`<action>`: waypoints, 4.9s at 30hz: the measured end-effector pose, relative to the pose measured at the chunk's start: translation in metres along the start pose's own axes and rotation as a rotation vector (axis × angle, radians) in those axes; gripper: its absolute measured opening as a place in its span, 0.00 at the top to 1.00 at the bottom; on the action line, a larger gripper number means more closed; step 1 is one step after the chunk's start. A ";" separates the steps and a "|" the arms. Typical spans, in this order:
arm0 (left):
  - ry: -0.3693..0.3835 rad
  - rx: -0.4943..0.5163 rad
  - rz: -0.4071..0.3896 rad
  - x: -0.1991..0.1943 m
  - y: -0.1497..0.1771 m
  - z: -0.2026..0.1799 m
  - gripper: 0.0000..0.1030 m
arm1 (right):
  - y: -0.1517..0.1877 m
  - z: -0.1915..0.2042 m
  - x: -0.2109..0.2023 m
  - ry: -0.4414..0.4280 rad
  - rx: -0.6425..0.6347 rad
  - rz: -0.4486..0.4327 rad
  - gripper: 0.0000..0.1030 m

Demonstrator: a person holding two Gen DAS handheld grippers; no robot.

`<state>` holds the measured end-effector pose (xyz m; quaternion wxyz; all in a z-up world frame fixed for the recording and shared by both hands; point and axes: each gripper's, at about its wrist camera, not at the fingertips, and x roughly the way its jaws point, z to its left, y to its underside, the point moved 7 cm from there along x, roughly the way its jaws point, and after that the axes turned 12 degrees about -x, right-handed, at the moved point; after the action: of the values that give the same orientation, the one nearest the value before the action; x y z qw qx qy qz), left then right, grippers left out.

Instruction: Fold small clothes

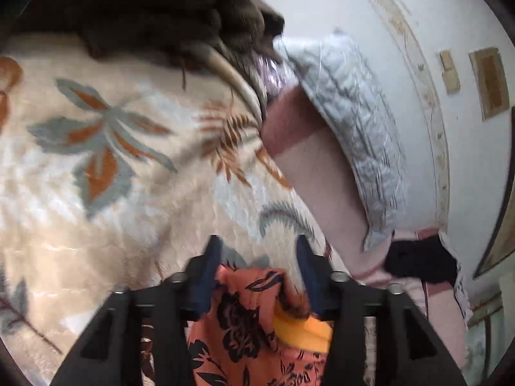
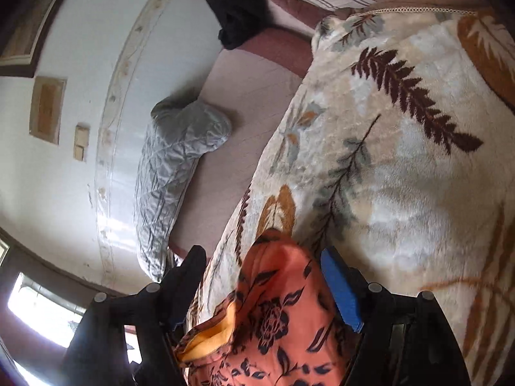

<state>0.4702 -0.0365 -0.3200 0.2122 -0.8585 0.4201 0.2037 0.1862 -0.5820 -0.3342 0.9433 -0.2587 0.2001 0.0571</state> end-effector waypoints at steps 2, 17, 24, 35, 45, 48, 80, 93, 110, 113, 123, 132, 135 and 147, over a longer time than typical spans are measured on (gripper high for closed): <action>0.034 -0.039 -0.103 -0.035 -0.005 0.002 0.24 | 0.024 0.019 -0.011 -0.026 -0.041 0.033 0.25; -0.170 -0.020 0.320 -0.056 0.187 0.080 0.24 | 0.183 0.009 -0.037 -0.064 0.146 0.323 0.25; -0.094 -0.121 0.175 -0.027 0.158 0.074 0.22 | 0.174 -0.012 -0.011 0.010 0.206 0.254 0.28; -0.084 -0.005 0.086 -0.024 0.140 0.059 0.81 | 0.135 0.023 0.001 0.093 -0.057 0.092 0.85; -0.244 0.122 0.191 -0.112 0.200 0.094 0.73 | 0.186 0.019 -0.097 0.121 -0.141 0.189 0.85; -0.264 0.068 0.225 -0.131 0.210 0.116 0.63 | 0.209 -0.011 -0.103 0.148 -0.025 0.346 0.76; -0.536 0.729 0.068 -0.095 0.223 0.025 0.31 | 0.149 0.028 -0.098 0.229 -0.258 0.230 0.67; -0.669 0.537 0.077 -0.026 0.137 0.067 0.28 | 0.113 -0.008 0.000 0.245 -0.139 0.246 0.69; -0.503 0.676 -0.106 -0.166 0.212 0.022 0.28 | 0.231 0.043 -0.113 0.157 -0.391 0.345 0.67; -0.512 0.679 -0.102 -0.166 0.218 0.027 0.28 | 0.244 0.025 -0.110 0.206 -0.360 0.406 0.68; -0.601 0.673 -0.059 -0.136 0.219 0.068 0.28 | 0.249 0.021 -0.102 0.219 -0.383 0.411 0.68; -0.614 0.496 0.007 -0.114 0.211 0.117 0.00 | 0.249 0.021 -0.097 0.201 -0.360 0.411 0.67; -0.599 0.520 -0.015 -0.114 0.214 0.118 0.00 | 0.248 0.018 -0.098 0.184 -0.333 0.408 0.67; -0.493 0.516 0.038 -0.140 0.212 0.112 0.00 | 0.252 0.013 -0.105 0.133 -0.314 0.383 0.66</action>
<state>0.2006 -0.0064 -0.3796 0.5130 -0.6939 0.4097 0.2959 0.0412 -0.3592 -0.3982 0.8482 -0.3624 0.2960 0.2481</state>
